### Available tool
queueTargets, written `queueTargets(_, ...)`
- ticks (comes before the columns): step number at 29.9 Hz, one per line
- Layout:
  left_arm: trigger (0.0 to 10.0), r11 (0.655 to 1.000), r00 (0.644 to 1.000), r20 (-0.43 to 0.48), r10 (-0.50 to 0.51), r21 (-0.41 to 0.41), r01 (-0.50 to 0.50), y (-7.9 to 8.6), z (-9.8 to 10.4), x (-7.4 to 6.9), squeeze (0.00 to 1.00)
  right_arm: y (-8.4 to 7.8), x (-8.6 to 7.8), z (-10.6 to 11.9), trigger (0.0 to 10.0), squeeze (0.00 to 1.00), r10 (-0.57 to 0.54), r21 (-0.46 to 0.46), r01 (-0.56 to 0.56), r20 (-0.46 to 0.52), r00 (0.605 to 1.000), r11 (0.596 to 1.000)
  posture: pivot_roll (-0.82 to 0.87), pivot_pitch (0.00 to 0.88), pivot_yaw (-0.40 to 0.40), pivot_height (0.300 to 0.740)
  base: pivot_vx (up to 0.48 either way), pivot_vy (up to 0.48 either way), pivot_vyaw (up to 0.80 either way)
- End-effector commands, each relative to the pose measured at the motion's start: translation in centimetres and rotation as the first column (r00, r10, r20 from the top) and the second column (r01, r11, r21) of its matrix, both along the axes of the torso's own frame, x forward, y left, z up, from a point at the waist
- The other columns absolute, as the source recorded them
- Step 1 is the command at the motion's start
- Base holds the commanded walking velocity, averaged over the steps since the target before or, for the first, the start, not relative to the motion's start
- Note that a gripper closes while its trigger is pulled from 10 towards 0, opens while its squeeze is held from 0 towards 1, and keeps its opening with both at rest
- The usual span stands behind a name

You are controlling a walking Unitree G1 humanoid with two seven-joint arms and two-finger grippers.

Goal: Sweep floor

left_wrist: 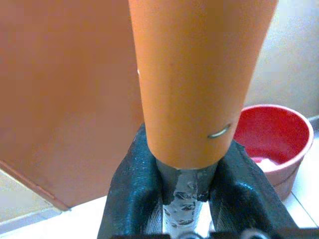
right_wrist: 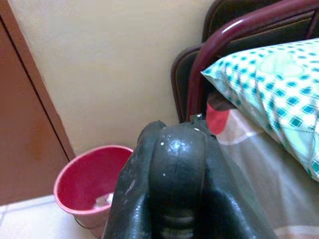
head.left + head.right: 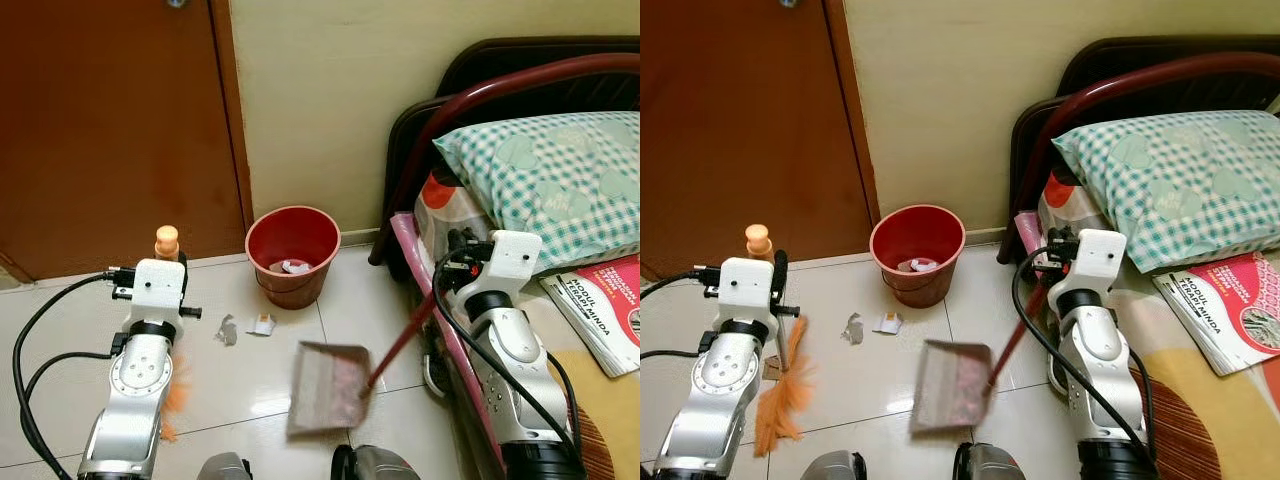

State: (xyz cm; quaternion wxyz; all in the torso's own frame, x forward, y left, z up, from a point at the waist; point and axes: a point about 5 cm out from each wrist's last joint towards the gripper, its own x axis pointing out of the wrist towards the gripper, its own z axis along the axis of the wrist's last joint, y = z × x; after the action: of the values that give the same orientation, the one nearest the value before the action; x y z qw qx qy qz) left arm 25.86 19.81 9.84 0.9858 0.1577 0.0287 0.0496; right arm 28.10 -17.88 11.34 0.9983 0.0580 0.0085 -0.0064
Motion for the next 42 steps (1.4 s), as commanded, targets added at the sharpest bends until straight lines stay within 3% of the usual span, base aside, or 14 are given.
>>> queueTargets(1, 10.0, 1.0, 0.995, 0.097, -0.024, 0.021, 0.022, -0.4, 2.3, 0.5, 0.0, -0.1, 0.1, 0.3, 10.0, 0.0, -0.008, 0.015, 0.008, 0.022, 1.0, 1.0, 0.05, 0.102, -0.046, 0.74, 0.0, 0.0, 0.0)
queueTargets(5, 10.0, 0.999, 0.986, 0.164, -0.043, 0.017, 0.04, -1.0, 4.0, 1.2, 0.0, -0.2, 0.3, 0.0, 10.0, 0.0, -0.015, -0.001, 0.015, 0.013, 1.0, 1.0, 0.06, 0.092, -0.049, 0.74, 0.0, 0.0, 0.0)
queueTargets(9, 10.0, 0.998, 0.968, 0.247, -0.055, 0.051, 0.043, -1.6, 6.1, 1.8, 0.0, -1.0, 0.4, -1.1, 10.0, 0.0, -0.051, -0.08, 0.048, -0.042, 0.998, 0.996, 0.06, 0.082, -0.048, 0.74, 0.0, 0.0, 0.0)
queueTargets(15, 10.0, 0.991, 0.942, 0.317, -0.112, 0.099, 0.085, -2.5, 7.9, 2.3, 0.0, -2.0, 0.4, -2.5, 10.0, 0.0, -0.104, -0.092, 0.095, -0.101, 0.989, 0.991, 0.06, 0.07, -0.045, 0.74, 0.0, 0.0, 0.0)
queueTargets(22, 10.0, 0.966, 0.929, 0.305, -0.209, -0.081, 0.244, -5.5, 8.7, 2.8, 0.0, -2.2, 0.7, -3.2, 10.0, 0.0, -0.111, -0.125, 0.096, -0.115, 0.987, 0.987, 0.06, 0.065, -0.045, 0.74, 0.0, 0.0, 0.0)
queueTargets(35, 10.0, 0.943, 0.922, 0.299, -0.247, -0.147, 0.3, -6.5, 9.3, 3.0, 0.0, -2.4, 1.0, -3.6, 10.0, 0.0, -0.118, -0.15, 0.099, -0.118, 0.986, 0.984, 0.06, 0.07, -0.044, 0.74, 0.0, 0.0, 0.0)
queueTargets(42, 10.0, 0.954, 0.945, 0.221, -0.24, -0.128, 0.272, -6.4, 7.4, 3.1, 0.0, -2.1, 1.3, -3.5, 10.0, 0.0, -0.112, -0.152, 0.095, -0.109, 0.988, 0.984, 0.06, 0.077, -0.042, 0.74, 0.0, 0.0, 0.0)
